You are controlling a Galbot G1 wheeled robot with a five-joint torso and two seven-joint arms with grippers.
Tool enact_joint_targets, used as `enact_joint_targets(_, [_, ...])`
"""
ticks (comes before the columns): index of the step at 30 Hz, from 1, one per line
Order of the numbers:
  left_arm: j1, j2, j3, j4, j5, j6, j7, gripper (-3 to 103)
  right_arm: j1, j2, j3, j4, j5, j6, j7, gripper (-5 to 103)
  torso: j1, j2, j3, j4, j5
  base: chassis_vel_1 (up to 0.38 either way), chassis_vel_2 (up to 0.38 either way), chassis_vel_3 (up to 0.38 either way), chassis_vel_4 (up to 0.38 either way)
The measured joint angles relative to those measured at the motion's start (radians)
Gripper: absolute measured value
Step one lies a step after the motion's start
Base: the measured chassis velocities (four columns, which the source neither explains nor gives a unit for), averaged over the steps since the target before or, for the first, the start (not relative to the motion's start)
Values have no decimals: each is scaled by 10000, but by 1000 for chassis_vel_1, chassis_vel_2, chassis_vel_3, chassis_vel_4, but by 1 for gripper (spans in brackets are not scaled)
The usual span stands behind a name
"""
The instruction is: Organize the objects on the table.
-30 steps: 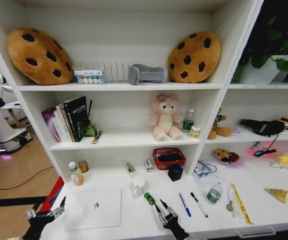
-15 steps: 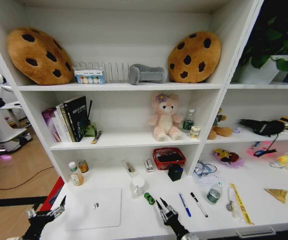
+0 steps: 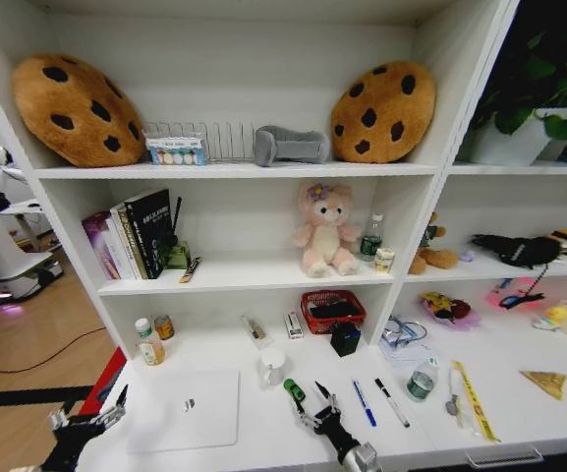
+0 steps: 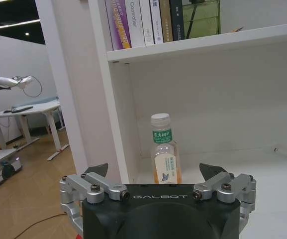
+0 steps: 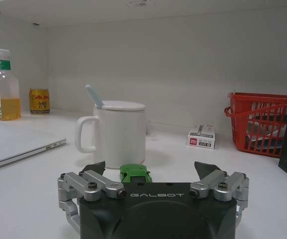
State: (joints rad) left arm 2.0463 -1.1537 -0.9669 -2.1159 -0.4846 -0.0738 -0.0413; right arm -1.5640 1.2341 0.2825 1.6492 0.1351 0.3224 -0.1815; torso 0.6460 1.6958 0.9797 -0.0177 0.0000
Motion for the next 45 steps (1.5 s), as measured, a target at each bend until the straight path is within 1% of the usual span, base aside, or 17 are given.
enact_joint_targets(7, [-7, -14, -8, -8, -5, 5, 0, 100, 198, -40, -188, -293, 35, -70, 76, 100, 1, 0, 0, -1, 0, 0, 0, 0, 0])
enact_joint_targets(18, [29, -68, -61, 9, -57, -25, -1, 100, 848, -100, -739, -738, 264, -433, 400, 100, 0, 1, 0, 0, 0, 0, 0, 0, 0])
enact_joint_targets(27, [1, -66, -63, 64, -70, -25, -8, 100, 976, -118, -963, -885, 267, -563, 485, 100, 0, 2, 0, -1, -1, 0, 0, 0, 0])
enact_joint_targets(28, [1, -66, -62, 73, -74, -26, -8, 100, 1008, -117, -989, -936, 227, -566, 494, 101, 0, 2, 0, -1, -1, 0, 0, 0, 0])
enact_joint_targets(29, [4, -72, -59, 89, -85, -30, -9, 100, 1050, -113, -1034, -1015, 170, -558, 495, 97, 0, 3, -1, 0, -1, 0, 0, 0, 0])
enact_joint_targets(30, [4, -72, -59, 89, -85, -30, -9, 100, 1050, -113, -1034, -1015, 170, -558, 495, 97, 0, 3, -1, 0, -1, 0, 0, 0, 0])
enact_joint_targets(31, [4, -77, -64, 105, -107, -34, -10, 100, 1085, -114, -1085, -1041, 149, -555, 495, 92, 0, 3, -1, -1, -2, 0, 0, 0, 0])
enact_joint_targets(32, [4, -77, -64, 105, -107, -34, -10, 100, 1085, -114, -1085, -1041, 149, -555, 495, 92, 0, 3, -1, -1, -2, 0, 0, 0, 0])
enact_joint_targets(34, [1, -78, -101, 108, -148, -35, -12, 100, 1150, -114, -1143, -1080, 146, -554, 492, 82, 0, 3, -1, 0, -1, 0, 0, 0, 0])
enact_joint_targets(35, [1, -78, -101, 108, -148, -35, -12, 100, 1150, -114, -1143, -1080, 146, -554, 492, 82, 0, 3, -1, 0, -1, 0, 0, 0, 0])
enact_joint_targets(38, [-3, -75, -143, 110, -198, -35, -14, 100, 1213, -138, -1185, -1104, 156, -554, 482, 65, 0, 3, -1, 0, 0, 0, 0, 0, 0])
enact_joint_targets(39, [-3, -75, -143, 110, -198, -35, -14, 100, 1213, -138, -1185, -1104, 156, -554, 482, 65, 0, 3, -1, 0, 0, 0, 0, 0, 0])
enact_joint_targets(40, [-2, -75, -148, 109, -204, -35, -15, 100, 1215, -157, -1184, -1096, 159, -555, 477, 60, 0, 3, -1, 1, 1, 0, 0, 0, 0])
enact_joint_targets(41, [-2, -75, -148, 109, -204, -35, -15, 100, 1215, -157, -1184, -1096, 159, -555, 477, 60, 0, 3, -1, 1, 1, 0, 0, 0, 0])
enact_joint_targets(43, [-13, -77, -148, 118, -206, -35, -20, 100, 1180, -193, -1126, -1062, 159, -556, 475, 48, 0, 3, -1, 1, 0, 0, 0, 0, 0])
enact_joint_targets(44, [-13, -77, -148, 118, -206, -35, -20, 100, 1180, -193, -1126, -1062, 159, -556, 475, 48, 0, 3, -1, 1, 0, 0, 0, 0, 0])
enact_joint_targets(45, [-23, -77, -145, 120, -206, -35, -23, 100, 1138, -197, -1097, -1034, 157, -556, 474, 43, 0, 3, -1, 1, 1, 0, 0, 0, 0])
